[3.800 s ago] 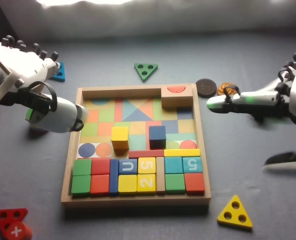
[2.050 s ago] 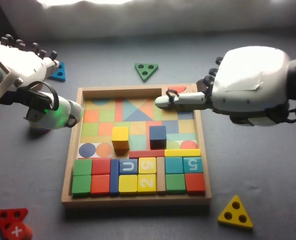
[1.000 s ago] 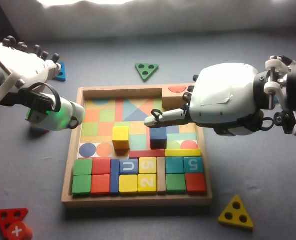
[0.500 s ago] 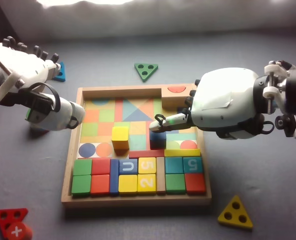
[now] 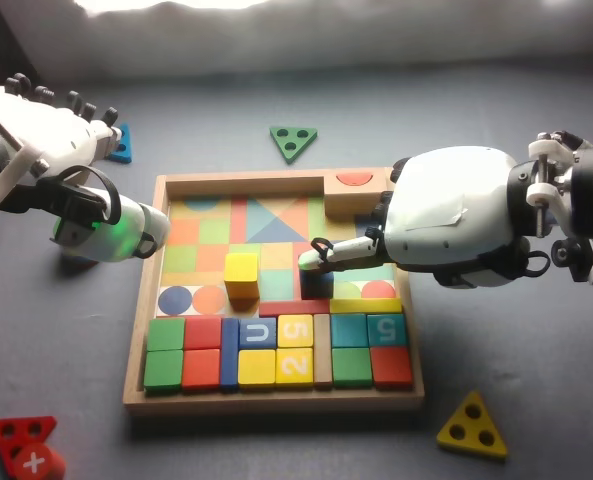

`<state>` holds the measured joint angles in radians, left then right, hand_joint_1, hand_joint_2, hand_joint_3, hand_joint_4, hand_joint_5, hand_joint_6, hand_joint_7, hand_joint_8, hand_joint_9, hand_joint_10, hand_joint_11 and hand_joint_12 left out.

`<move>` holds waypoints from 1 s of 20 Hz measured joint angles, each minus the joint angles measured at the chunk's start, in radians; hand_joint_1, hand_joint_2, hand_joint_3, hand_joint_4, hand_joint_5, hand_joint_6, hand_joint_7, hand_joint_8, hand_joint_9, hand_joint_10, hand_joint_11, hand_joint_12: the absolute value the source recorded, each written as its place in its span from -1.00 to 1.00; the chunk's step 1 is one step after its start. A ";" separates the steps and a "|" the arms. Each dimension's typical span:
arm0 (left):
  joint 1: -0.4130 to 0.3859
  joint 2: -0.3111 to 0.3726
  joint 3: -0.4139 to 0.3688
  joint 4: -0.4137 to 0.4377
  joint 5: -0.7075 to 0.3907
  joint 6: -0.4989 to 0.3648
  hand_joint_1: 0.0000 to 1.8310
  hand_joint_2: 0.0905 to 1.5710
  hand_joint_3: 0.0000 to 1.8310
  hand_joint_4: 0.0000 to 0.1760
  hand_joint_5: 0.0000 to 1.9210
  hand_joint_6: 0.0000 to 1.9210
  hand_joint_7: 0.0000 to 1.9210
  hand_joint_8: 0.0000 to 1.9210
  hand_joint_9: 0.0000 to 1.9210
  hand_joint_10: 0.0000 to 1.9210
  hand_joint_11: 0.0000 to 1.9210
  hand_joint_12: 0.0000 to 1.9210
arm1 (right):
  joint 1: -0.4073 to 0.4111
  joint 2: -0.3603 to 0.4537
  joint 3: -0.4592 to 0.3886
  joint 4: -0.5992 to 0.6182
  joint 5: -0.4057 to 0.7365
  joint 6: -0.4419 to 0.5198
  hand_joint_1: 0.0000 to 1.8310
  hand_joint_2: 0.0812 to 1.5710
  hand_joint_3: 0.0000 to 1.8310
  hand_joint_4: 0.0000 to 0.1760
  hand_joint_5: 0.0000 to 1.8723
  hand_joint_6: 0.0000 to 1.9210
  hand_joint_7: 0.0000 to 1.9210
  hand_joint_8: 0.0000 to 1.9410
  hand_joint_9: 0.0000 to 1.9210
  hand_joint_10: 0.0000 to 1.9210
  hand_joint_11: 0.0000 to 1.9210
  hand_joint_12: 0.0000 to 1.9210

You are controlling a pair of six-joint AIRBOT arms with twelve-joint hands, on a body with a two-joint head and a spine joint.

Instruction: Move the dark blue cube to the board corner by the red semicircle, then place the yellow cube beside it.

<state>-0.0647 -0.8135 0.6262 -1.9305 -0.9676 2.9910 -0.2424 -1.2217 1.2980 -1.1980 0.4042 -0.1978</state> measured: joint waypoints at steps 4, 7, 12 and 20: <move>0.000 0.000 0.000 0.000 0.001 0.000 -1.00 0.58 -1.00 -1.00 -0.93 -1.00 -0.93 -1.00 -0.91 -1.00 -1.00 -0.75 | 0.000 -0.002 0.043 -0.001 0.015 0.000 0.92 0.62 -1.00 -1.00 -0.77 -0.98 0.29 1.00 0.59 1.00 0.69 1.00; 0.000 0.000 0.000 0.000 0.000 0.000 -1.00 0.58 -1.00 -1.00 -0.93 -1.00 -0.94 -1.00 -0.92 -1.00 -1.00 -0.75 | 0.000 -0.001 0.082 0.001 0.019 0.000 0.91 0.61 -1.00 -1.00 -0.77 -0.99 0.38 1.00 0.58 1.00 0.68 1.00; 0.000 0.000 0.000 0.000 0.000 0.000 -1.00 0.58 -1.00 -1.00 -0.92 -1.00 -0.93 -1.00 -0.92 -1.00 -1.00 -0.75 | 0.000 -0.002 0.115 0.001 0.031 0.002 0.93 0.62 -1.00 -1.00 -0.78 -0.99 0.37 1.00 0.58 1.00 0.67 1.00; 0.000 0.000 0.000 0.000 0.001 0.000 -1.00 0.58 -1.00 -1.00 -0.92 -1.00 -0.92 -1.00 -0.91 -1.00 -1.00 -0.74 | 0.000 -0.002 0.168 0.001 0.037 0.004 0.91 0.63 -1.00 -1.00 -0.75 -0.99 0.42 1.00 0.60 1.00 0.68 1.00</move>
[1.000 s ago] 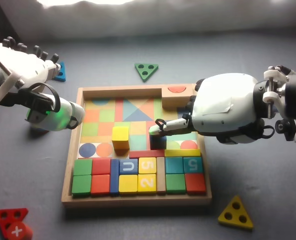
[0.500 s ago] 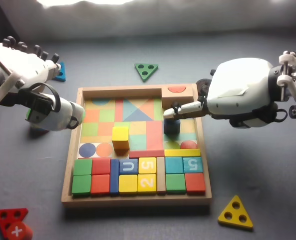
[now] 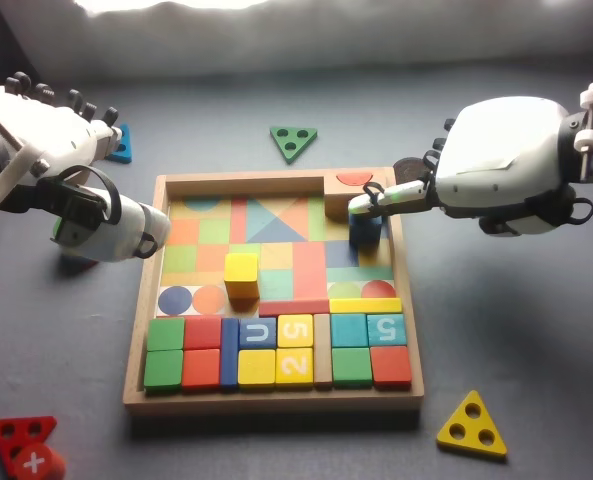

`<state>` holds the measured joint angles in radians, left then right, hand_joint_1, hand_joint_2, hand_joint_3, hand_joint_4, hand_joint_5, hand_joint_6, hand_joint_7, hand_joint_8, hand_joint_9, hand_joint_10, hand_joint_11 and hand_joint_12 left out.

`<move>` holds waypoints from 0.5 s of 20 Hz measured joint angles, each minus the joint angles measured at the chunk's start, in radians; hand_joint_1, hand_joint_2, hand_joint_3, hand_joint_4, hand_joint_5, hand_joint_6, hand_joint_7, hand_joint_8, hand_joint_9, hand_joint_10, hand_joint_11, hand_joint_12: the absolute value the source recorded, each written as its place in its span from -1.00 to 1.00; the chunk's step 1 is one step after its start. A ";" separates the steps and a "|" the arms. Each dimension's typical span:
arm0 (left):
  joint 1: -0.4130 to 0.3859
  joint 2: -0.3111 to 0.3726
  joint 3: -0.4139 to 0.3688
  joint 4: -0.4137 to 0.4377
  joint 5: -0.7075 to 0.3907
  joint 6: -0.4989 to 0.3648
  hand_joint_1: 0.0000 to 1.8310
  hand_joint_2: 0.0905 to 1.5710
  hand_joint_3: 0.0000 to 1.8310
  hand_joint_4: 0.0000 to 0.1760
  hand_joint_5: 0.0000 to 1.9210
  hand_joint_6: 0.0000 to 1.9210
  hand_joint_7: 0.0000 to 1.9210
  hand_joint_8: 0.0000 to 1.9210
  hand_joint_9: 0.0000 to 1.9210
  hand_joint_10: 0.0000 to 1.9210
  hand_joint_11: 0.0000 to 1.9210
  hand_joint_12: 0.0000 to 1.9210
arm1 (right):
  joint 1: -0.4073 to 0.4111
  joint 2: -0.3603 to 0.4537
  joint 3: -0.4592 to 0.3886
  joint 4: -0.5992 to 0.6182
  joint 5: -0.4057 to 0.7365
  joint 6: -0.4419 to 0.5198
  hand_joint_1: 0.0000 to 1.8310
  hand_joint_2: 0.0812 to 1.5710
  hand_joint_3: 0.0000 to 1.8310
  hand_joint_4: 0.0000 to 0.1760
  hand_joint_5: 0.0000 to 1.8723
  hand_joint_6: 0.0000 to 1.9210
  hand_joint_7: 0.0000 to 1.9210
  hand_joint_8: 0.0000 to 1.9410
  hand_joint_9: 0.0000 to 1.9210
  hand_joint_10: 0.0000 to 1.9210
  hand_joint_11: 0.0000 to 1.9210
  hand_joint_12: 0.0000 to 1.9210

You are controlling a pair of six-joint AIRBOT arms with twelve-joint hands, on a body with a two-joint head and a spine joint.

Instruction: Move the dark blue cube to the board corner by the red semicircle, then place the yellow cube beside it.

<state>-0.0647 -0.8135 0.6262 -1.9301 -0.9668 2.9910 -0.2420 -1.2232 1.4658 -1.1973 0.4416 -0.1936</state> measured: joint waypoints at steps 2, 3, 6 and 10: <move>0.000 0.000 0.000 0.000 0.000 0.000 -1.00 0.58 -1.00 -1.00 -0.91 -1.00 -0.92 -1.00 -0.91 -1.00 -1.00 -0.74 | 0.000 0.000 0.010 0.000 0.002 0.000 0.91 0.63 -1.00 -1.00 -0.76 -0.99 0.41 1.00 0.60 1.00 0.68 1.00; 0.000 0.000 0.000 0.000 -0.001 0.000 -1.00 0.57 -1.00 -1.00 -0.92 -1.00 -0.93 -1.00 -0.92 -1.00 -1.00 -0.74 | 0.000 0.000 0.012 0.000 0.004 0.000 0.91 0.64 -1.00 -1.00 -0.76 -0.99 0.40 1.00 0.59 1.00 0.67 1.00; 0.000 0.000 0.000 0.000 0.000 0.000 -1.00 0.58 -1.00 -1.00 -0.92 -1.00 -0.92 -1.00 -0.91 -1.00 -1.00 -0.73 | 0.000 0.000 0.019 -0.001 0.010 0.000 0.91 0.63 -1.00 -1.00 -0.75 -0.99 0.42 1.00 0.62 1.00 0.72 1.00; 0.000 0.000 0.000 0.000 0.000 0.000 -1.00 0.59 -1.00 -1.00 -0.92 -1.00 -0.93 -1.00 -0.91 -1.00 -1.00 -0.73 | 0.000 0.002 0.019 -0.002 0.011 0.001 0.89 0.63 -1.00 -1.00 -0.76 -1.00 0.39 1.00 0.61 1.00 0.71 1.00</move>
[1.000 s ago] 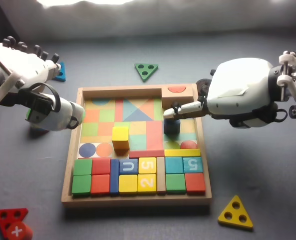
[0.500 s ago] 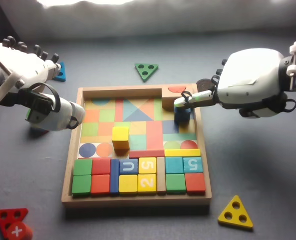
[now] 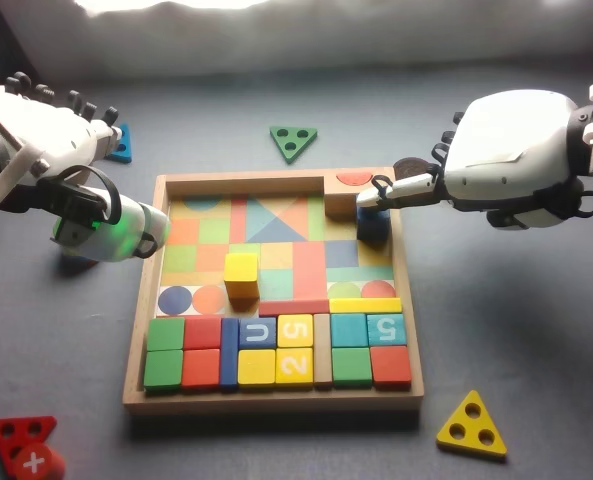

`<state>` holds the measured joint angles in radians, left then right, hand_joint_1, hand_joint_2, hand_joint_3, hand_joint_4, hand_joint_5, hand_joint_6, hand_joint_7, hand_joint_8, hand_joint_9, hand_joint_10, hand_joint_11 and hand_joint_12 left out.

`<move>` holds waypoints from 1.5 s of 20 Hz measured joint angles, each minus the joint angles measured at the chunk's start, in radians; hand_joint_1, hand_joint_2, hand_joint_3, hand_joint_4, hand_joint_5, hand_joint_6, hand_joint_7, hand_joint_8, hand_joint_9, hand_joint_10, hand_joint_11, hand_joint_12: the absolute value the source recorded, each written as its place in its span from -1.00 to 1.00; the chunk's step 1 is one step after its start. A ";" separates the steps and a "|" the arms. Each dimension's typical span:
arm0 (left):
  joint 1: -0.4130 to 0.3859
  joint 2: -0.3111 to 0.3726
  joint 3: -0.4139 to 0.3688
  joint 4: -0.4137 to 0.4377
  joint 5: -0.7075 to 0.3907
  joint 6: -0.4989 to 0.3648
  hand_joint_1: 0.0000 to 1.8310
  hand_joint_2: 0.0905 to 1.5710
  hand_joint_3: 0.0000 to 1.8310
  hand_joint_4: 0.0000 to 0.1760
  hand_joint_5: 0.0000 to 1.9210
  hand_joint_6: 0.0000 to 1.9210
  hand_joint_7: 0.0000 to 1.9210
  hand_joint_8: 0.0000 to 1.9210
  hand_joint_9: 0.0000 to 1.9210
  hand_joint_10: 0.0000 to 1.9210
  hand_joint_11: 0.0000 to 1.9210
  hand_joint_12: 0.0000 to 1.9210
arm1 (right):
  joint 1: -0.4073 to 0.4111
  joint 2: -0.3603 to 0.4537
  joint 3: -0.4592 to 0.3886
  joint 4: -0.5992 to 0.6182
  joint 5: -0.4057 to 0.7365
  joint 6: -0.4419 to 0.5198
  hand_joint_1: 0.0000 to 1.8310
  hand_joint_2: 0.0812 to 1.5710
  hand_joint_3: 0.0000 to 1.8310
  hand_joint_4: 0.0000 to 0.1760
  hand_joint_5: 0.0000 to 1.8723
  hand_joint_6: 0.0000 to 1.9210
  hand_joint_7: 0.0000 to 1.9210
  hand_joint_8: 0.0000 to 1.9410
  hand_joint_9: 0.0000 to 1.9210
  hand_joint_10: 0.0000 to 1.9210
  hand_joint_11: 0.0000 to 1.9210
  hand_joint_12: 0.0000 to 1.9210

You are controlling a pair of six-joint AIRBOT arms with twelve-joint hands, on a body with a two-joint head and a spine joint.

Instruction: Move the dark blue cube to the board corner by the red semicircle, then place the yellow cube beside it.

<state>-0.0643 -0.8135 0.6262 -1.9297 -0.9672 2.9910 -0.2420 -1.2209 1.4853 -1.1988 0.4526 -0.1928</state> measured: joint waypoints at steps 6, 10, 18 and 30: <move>0.000 0.000 0.000 0.000 0.000 0.000 -1.00 0.58 -1.00 -1.00 -0.92 -1.00 -0.93 -1.00 -0.91 -1.00 -1.00 -0.69 | 0.003 0.002 0.000 -0.002 -0.001 0.001 0.90 0.64 -1.00 -1.00 -0.74 -0.99 0.42 1.00 0.62 1.00 0.72 1.00; 0.000 0.000 0.000 0.001 0.001 0.000 -1.00 0.59 -1.00 -1.00 -0.91 -1.00 -0.91 -0.99 -0.90 -1.00 -1.00 -0.69 | 0.038 0.006 -0.039 -0.003 -0.023 0.000 0.87 0.62 -1.00 -1.00 -0.70 -0.98 0.45 1.00 0.62 1.00 0.72 1.00; 0.000 0.000 -0.002 0.002 0.000 0.000 -1.00 0.58 -1.00 -1.00 -0.91 -1.00 -0.92 -1.00 -0.91 -1.00 -1.00 -0.71 | 0.114 0.000 -0.102 -0.009 -0.009 0.000 0.89 0.65 -1.00 -1.00 -0.69 -0.99 0.41 1.00 0.63 1.00 0.72 1.00; 0.000 0.000 -0.002 0.003 0.001 0.000 -1.00 0.58 -1.00 -1.00 -0.91 -1.00 -0.91 -1.00 -0.90 -1.00 -1.00 -0.71 | 0.141 -0.095 -0.102 -0.031 0.058 0.112 0.87 0.63 -1.00 -1.00 -0.68 -1.00 0.44 1.00 0.63 1.00 0.73 1.00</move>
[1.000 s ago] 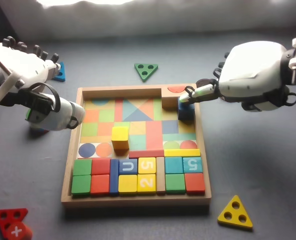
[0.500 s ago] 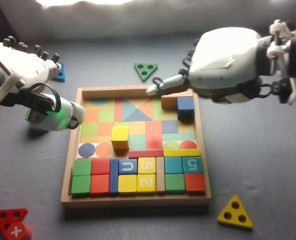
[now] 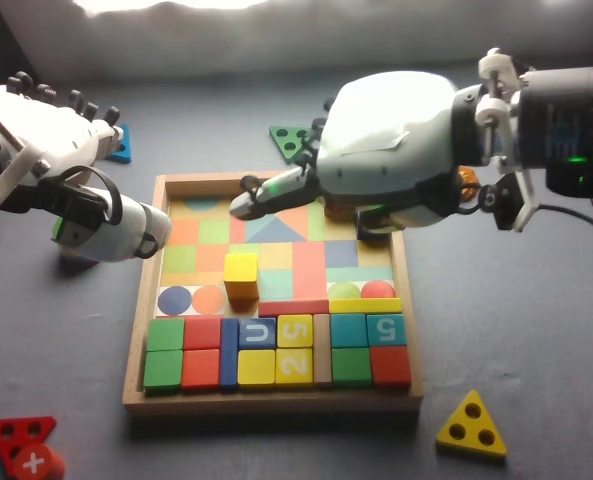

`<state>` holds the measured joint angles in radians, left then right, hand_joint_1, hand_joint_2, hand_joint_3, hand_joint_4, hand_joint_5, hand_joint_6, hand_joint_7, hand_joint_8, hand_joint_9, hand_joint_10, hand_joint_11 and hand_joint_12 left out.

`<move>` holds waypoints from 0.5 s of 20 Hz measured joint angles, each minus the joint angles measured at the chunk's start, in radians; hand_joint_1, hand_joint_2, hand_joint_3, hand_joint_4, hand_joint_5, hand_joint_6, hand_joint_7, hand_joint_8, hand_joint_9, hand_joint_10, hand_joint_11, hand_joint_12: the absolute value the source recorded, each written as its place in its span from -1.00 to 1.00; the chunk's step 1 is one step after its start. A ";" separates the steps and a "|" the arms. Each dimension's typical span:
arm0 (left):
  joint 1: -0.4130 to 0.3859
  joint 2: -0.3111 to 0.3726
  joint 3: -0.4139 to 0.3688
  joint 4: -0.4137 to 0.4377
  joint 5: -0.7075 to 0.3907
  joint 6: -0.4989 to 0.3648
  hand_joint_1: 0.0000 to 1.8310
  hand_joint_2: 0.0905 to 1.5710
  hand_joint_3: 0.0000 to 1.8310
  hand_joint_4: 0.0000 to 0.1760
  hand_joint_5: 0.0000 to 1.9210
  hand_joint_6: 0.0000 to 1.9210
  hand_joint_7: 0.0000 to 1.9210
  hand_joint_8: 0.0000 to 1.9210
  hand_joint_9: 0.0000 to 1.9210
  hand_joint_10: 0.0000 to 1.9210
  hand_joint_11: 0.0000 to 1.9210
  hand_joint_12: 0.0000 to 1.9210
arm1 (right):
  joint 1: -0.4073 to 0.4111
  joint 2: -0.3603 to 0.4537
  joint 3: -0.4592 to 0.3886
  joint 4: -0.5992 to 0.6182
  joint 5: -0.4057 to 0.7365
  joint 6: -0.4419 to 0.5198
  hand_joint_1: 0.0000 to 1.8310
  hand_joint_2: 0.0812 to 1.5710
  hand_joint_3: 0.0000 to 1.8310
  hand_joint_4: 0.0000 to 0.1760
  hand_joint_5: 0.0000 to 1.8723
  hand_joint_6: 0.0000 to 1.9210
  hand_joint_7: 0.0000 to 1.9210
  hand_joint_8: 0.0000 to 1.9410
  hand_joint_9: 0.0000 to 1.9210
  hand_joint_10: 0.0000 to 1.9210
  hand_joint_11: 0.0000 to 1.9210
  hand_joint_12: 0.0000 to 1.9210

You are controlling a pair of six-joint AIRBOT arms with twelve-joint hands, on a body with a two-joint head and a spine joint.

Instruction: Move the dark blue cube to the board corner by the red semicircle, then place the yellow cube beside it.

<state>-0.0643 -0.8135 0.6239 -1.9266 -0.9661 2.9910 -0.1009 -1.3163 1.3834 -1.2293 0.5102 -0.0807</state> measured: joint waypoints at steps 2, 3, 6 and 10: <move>0.000 0.000 0.000 0.000 0.000 0.000 -1.00 0.59 -1.00 -1.00 -0.92 -1.00 -0.93 -1.00 -0.91 -1.00 -1.00 -0.73 | 0.000 -0.012 0.000 -0.029 0.001 0.034 0.86 0.64 -1.00 -1.00 -0.69 -1.00 0.44 1.00 0.63 1.00 0.73 1.00; 0.000 0.000 0.000 0.000 0.000 0.000 -1.00 0.58 -1.00 -1.00 -0.92 -1.00 -0.93 -1.00 -0.91 -1.00 -1.00 -0.73 | -0.002 -0.014 0.000 -0.033 0.001 0.037 0.87 0.65 -1.00 -1.00 -0.71 -1.00 0.44 1.00 0.64 1.00 0.74 1.00; 0.001 0.000 0.000 0.002 0.001 0.000 -1.00 0.59 -1.00 -1.00 -0.91 -1.00 -0.92 -1.00 -0.90 -1.00 -1.00 -0.69 | -0.016 -0.023 0.000 -0.032 -0.031 0.040 0.90 0.61 -1.00 -1.00 -0.66 -0.98 0.47 1.00 0.64 1.00 0.74 1.00; 0.001 0.000 0.000 0.003 0.000 0.000 -1.00 0.59 -1.00 -1.00 -0.90 -0.99 -0.91 -1.00 -0.90 -1.00 -1.00 -0.69 | -0.037 -0.033 0.000 -0.037 -0.059 0.043 0.88 0.65 -1.00 -1.00 -0.67 -0.99 0.45 1.00 0.63 1.00 0.72 1.00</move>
<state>-0.0635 -0.8135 0.6239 -1.9240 -0.9661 2.9910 -0.1379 -1.3491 1.3838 -1.2663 0.4515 -0.0380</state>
